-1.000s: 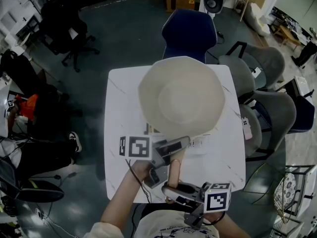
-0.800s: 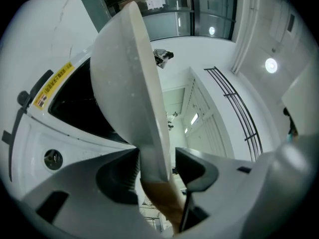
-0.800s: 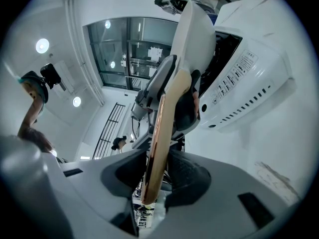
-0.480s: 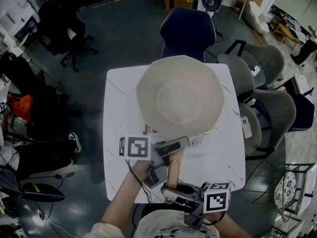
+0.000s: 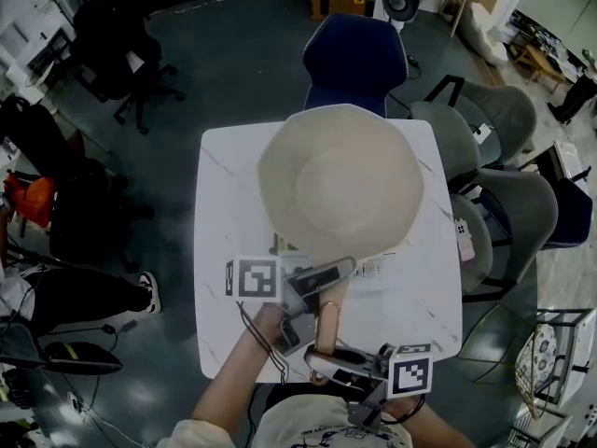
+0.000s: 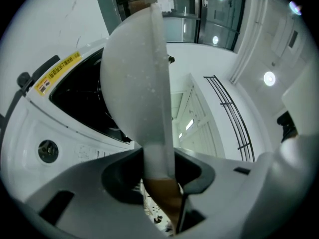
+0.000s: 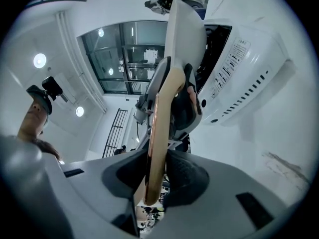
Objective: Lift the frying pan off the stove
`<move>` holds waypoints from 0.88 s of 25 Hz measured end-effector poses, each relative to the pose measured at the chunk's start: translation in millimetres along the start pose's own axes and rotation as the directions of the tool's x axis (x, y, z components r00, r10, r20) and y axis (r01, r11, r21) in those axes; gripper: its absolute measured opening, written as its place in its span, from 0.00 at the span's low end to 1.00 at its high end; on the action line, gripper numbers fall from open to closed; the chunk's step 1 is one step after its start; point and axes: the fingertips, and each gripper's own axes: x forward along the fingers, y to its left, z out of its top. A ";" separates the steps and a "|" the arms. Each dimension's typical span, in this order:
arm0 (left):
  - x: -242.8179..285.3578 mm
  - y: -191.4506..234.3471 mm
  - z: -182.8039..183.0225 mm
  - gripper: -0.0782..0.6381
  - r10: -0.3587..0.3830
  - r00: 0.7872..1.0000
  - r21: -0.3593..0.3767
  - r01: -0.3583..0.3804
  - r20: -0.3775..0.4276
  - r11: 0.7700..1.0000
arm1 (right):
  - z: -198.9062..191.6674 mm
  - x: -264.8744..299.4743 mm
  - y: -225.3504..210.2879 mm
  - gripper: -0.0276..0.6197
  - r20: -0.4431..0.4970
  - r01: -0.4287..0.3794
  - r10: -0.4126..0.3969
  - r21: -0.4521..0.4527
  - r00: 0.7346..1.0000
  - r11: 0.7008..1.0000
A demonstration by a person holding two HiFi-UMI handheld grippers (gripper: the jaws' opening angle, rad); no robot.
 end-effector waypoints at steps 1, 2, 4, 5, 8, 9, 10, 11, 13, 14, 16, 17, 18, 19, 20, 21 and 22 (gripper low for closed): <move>-0.2 0.4 0.5 0.34 -0.001 1.000 0.001 0.001 0.002 1.000 | 0.2 0.2 0.2 0.22 0.000 -0.006 0.006 0.005 1.000 1.000; -0.5 0.7 0.9 0.34 -0.002 1.000 0.001 0.002 0.003 1.000 | 0.4 0.6 0.4 0.22 -0.001 -0.014 0.014 0.010 1.000 1.000; -1.0 0.8 1.3 0.34 0.002 1.000 0.001 -0.002 0.004 1.000 | 0.4 1.2 1.5 0.22 -0.001 -0.030 0.030 0.020 1.000 0.999; -1.1 0.8 1.2 0.34 0.004 1.000 0.001 -0.004 0.004 1.000 | 0.2 1.3 1.9 0.22 -0.001 -0.034 0.034 0.022 0.999 0.999; -1.4 -1.1 0.5 0.34 -0.002 1.000 -0.006 0.002 0.011 1.000 | -0.8 2.3 2.3 0.22 -0.006 -0.035 0.035 0.021 0.999 0.999; -1.7 -1.6 0.8 0.34 -0.003 1.000 -0.005 0.003 0.015 1.000 | -0.9 2.9 2.4 0.22 -0.009 -0.036 0.036 0.019 0.999 0.999; -2.1 -0.8 1.4 0.34 0.000 1.000 0.000 0.000 0.018 1.000 | -0.8 3.5 2.3 0.22 -0.012 -0.036 0.036 0.016 0.999 0.999; -2.4 0.2 1.8 0.34 0.004 1.000 0.006 -0.004 0.021 1.000 | -0.7 3.8 2.2 0.22 -0.015 -0.036 0.037 0.014 0.999 0.999; -1.8 -1.3 1.7 0.34 -0.003 1.000 0.007 0.002 0.026 1.000 | -1.1 3.9 2.2 0.22 -0.020 -0.039 0.039 0.010 0.999 0.999; -1.7 -2.4 1.3 0.34 -0.005 1.000 0.006 0.005 0.028 1.000 | -1.6 4.0 2.8 0.22 -0.023 -0.041 0.041 0.009 0.999 0.999; -3.4 -0.7 0.8 0.34 0.012 1.000 0.009 -0.012 0.027 1.000 | -2.2 4.6 5.1 0.22 -0.026 -0.046 0.046 0.004 0.999 0.999; -4.3 -0.1 0.5 0.34 0.016 0.999 0.007 -0.016 0.028 1.000 | -2.6 5.0 6.5 0.22 -0.029 -0.048 0.048 0.002 0.998 0.999; -5.1 -0.3 0.1 0.34 0.015 0.999 0.002 -0.016 0.028 1.000 | -3.3 5.4 7.7 0.22 -0.034 -0.051 0.051 0.002 0.998 0.999; -5.9 -0.9 -0.5 0.34 0.012 0.999 -0.004 -0.012 0.030 1.000 | -4.3 5.7 9.0 0.22 -0.039 -0.055 0.055 0.003 0.998 0.998; -6.9 -1.8 -1.1 0.34 0.007 0.999 -0.010 -0.007 0.032 1.000 | -5.3 5.9 10.5 0.22 -0.043 -0.060 0.060 0.004 0.997 0.998; -7.8 -2.7 -1.8 0.34 0.004 0.999 -0.014 -0.004 0.034 1.000 | -6.2 5.9 12.0 0.22 -0.047 -0.064 0.064 0.005 0.997 0.998; -8.7 -3.4 -2.4 0.34 0.003 0.999 -0.016 -0.003 0.036 1.000 | -7.0 5.8 13.3 0.22 -0.050 -0.068 0.068 0.005 0.996 0.998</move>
